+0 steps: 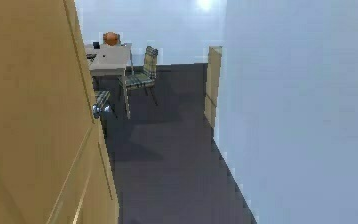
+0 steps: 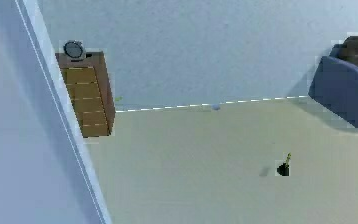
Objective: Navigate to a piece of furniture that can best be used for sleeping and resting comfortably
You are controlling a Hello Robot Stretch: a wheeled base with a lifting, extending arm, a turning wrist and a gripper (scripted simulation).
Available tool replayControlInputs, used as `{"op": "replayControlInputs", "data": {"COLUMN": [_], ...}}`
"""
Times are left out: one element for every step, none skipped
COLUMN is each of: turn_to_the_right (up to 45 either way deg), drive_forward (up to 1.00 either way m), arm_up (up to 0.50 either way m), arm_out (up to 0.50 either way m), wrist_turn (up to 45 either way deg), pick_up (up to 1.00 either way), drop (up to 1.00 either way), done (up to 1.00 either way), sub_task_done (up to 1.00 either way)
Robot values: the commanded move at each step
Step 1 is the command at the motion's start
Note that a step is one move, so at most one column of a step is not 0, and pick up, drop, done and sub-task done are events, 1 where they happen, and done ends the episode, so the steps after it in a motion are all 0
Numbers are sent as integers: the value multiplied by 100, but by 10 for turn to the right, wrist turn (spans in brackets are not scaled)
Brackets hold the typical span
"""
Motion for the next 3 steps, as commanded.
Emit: {"op": "replayControlInputs", "data": {"turn_to_the_right": [0,-240,0], "drive_forward": [90,0,5], "arm_up": [0,0,0], "arm_out": [0,0,0], "wrist_turn": [0,0,0], "pick_up": [0,0,0], "drop": [0,0,0], "done": [0,0,0], "sub_task_done": [0,0,0]}}
